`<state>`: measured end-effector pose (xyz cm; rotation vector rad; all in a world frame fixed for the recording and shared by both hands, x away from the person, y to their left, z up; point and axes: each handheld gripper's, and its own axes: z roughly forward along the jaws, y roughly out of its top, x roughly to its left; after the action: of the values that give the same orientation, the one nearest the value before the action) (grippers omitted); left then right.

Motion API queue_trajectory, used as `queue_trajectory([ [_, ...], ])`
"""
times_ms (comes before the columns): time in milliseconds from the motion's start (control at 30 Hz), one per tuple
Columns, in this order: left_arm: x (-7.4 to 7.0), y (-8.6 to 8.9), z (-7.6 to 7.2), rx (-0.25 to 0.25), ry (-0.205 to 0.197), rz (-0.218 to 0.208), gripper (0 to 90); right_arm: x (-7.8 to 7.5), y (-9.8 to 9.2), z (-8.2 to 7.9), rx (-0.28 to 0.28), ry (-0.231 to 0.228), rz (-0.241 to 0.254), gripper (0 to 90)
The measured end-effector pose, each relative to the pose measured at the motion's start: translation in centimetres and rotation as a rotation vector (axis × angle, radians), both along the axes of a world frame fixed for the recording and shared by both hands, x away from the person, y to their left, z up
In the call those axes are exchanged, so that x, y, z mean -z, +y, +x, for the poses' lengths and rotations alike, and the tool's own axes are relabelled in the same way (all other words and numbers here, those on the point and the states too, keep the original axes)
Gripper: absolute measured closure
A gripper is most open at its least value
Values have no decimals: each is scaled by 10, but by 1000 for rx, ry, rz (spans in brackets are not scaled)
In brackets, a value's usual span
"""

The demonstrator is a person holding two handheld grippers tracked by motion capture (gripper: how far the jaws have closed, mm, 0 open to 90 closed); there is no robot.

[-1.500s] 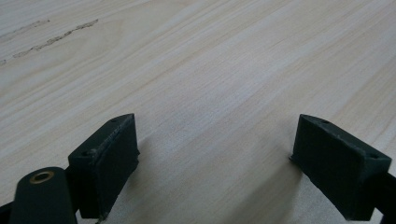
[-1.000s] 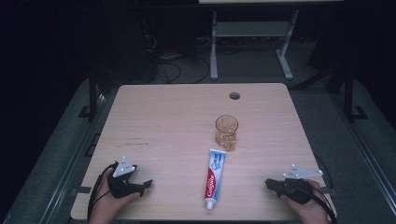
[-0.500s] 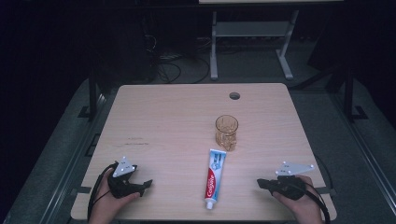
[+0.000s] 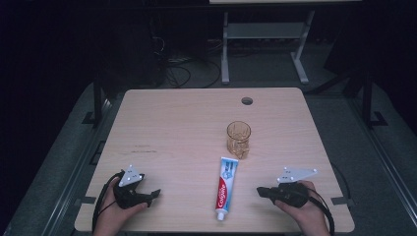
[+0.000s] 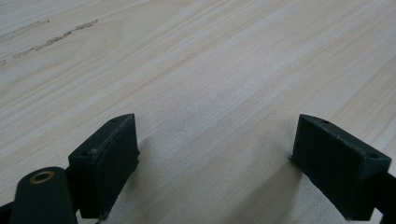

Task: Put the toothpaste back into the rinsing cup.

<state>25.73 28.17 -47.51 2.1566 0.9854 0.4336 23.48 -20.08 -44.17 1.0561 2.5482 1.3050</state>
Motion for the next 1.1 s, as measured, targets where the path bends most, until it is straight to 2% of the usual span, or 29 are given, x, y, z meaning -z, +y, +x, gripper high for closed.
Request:
queue_trajectory([
  [400,0,0,0,-1,0,-3,134,-2,33,6,-86,5,24,900],
  [1100,0,0,0,2,3,-2,134,-8,84,19,-193,4,38,900],
])
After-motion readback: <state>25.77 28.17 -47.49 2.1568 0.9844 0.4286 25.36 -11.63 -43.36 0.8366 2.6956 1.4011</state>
